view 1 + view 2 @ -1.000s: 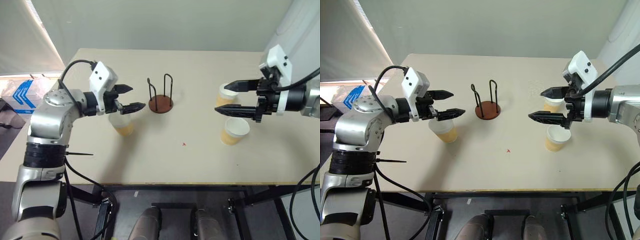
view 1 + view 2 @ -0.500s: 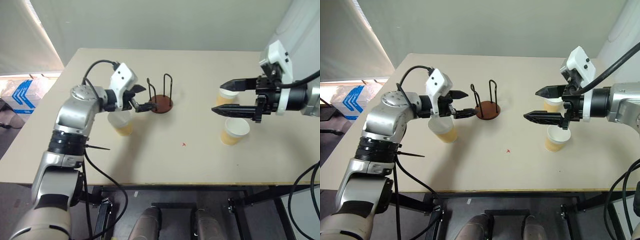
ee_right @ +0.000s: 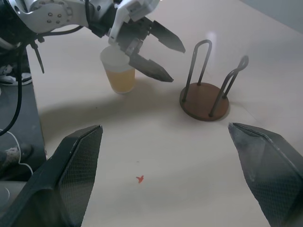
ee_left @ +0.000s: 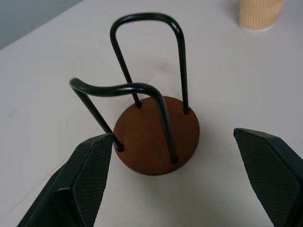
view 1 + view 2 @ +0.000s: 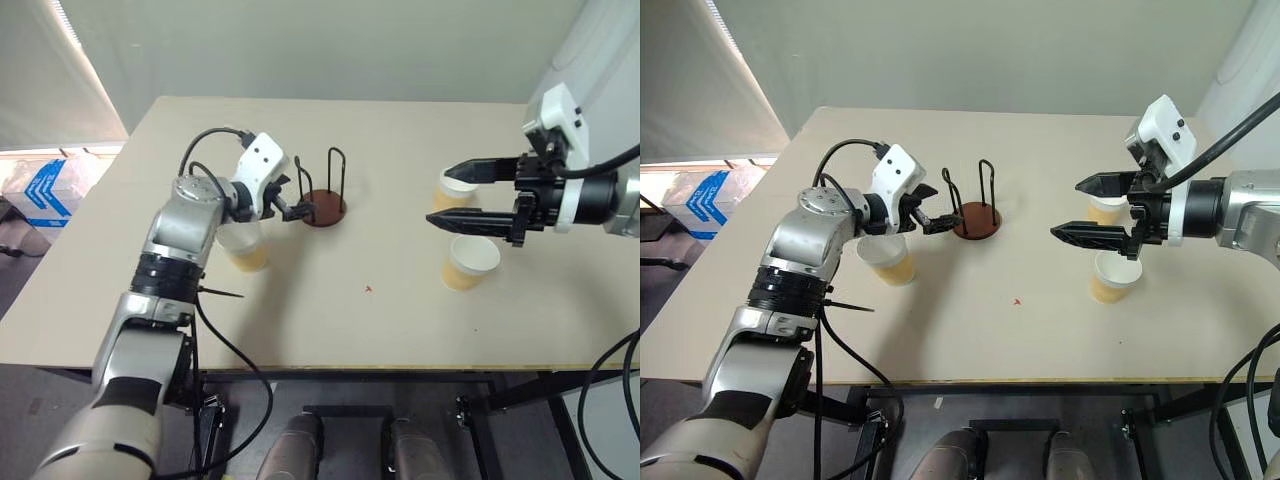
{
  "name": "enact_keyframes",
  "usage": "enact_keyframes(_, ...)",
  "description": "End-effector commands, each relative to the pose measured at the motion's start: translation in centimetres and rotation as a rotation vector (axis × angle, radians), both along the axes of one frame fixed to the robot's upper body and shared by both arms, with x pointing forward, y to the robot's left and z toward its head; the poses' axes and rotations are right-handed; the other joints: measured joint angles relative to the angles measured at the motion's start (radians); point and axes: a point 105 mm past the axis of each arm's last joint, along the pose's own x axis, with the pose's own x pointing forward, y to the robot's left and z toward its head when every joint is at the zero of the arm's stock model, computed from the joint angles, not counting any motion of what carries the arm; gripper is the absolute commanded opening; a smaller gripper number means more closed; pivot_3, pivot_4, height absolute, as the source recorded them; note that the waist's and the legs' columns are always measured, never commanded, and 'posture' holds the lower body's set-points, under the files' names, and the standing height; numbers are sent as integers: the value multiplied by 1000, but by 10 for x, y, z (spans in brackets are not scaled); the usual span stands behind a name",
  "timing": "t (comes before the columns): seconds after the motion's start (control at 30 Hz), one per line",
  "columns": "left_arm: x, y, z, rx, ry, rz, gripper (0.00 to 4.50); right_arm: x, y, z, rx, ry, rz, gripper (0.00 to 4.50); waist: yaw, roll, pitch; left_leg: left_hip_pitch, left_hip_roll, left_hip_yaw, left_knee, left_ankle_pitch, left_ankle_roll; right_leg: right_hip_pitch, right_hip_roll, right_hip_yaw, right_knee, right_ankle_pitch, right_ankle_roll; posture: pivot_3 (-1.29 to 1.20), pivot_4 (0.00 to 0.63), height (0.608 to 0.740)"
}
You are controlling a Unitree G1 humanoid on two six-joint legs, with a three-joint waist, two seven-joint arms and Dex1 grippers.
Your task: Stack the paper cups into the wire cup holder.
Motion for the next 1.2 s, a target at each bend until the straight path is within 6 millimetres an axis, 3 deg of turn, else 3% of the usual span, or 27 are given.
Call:
enact_keyframes(0.03,5,-5,11,20,-51,4,4467,-4,-2,13,9,-67,-2,4500,0,0,0,0,0,0,0,0,0,0,0,0,0,0,0,0,150,740)
enact_keyframes(0.47,24,-14,10,-31,-63,65,4467,-5,-3,12,10,-65,-12,4500,2,0,0,0,0,1,0,0,0,0,0,0,0,2,5,0,150,740)
enact_keyframes(0.83,32,-34,5,-97,-52,73,4467,-6,-4,11,8,-60,-18,4500,3,0,0,0,0,1,1,0,0,0,0,0,0,4,10,0,150,740)
enact_keyframes(0.93,32,-36,5,-103,-54,67,3916,-6,-5,10,8,-59,-22,4500,3,0,0,0,0,2,1,0,0,0,0,0,0,4,10,0,150,740)
enact_keyframes(1.2,31,-38,5,-134,-45,49,1194,-5,-6,8,6,-55,-33,4500,4,0,0,0,0,2,1,0,1,0,0,0,0,4,11,0,150,740)
